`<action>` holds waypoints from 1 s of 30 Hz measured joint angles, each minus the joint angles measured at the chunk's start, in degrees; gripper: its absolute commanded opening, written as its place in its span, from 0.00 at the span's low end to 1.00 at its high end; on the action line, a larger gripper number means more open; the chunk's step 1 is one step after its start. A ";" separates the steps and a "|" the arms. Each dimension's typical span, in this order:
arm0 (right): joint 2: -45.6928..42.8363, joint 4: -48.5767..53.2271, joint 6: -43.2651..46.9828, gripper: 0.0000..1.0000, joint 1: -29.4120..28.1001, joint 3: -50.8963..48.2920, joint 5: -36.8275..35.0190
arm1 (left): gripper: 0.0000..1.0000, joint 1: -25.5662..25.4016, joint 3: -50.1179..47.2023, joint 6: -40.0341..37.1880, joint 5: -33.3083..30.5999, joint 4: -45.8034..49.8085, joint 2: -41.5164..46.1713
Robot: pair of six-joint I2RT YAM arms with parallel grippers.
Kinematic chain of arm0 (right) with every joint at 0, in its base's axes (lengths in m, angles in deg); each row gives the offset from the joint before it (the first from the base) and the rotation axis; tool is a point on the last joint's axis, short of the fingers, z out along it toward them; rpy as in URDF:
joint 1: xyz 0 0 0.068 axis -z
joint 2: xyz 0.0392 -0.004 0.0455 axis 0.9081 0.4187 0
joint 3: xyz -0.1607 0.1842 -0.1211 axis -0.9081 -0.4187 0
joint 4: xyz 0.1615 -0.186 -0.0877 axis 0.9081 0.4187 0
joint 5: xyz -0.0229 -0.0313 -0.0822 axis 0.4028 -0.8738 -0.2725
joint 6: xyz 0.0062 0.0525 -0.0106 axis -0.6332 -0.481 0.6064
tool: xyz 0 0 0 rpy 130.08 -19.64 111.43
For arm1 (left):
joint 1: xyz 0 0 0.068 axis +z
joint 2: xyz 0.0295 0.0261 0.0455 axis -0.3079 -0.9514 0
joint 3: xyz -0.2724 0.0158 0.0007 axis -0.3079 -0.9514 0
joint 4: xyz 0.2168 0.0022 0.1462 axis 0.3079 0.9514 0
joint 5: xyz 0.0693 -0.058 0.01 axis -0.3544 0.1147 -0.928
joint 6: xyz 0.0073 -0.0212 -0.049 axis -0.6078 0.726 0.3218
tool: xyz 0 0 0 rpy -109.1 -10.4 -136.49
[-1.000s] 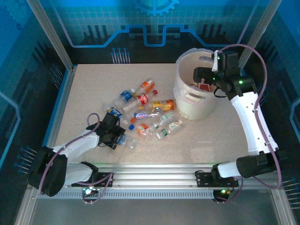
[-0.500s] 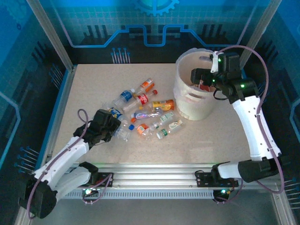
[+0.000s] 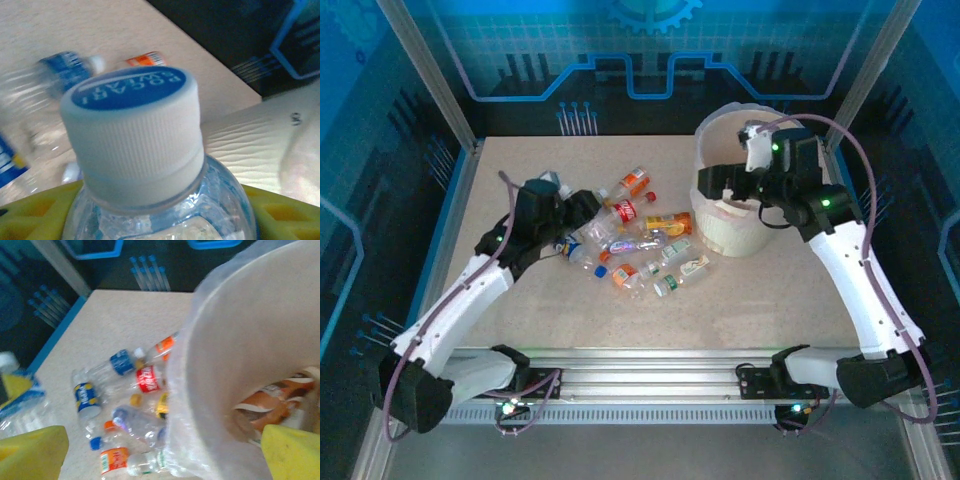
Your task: Put the plastic bottles in the bin
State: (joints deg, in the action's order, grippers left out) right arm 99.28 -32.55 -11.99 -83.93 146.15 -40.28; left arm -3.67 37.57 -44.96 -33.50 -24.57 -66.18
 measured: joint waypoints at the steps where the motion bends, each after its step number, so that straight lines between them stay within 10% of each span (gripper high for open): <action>1: 0.04 -0.72 0.02 1.00 -0.85 -0.48 1.03 | 0.56 0.00 1.42 -1.01 1.16 -1.31 -1.42; 30: 16.70 -5.53 5.55 0.97 -15.19 9.66 1.11 | 0.57 0.87 21.81 0.37 34.99 -21.18 -23.28</action>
State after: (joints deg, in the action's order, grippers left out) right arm 115.98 -38.08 -6.44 -99.12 155.81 -39.16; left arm -2.80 59.39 -44.59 1.49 -45.75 -89.46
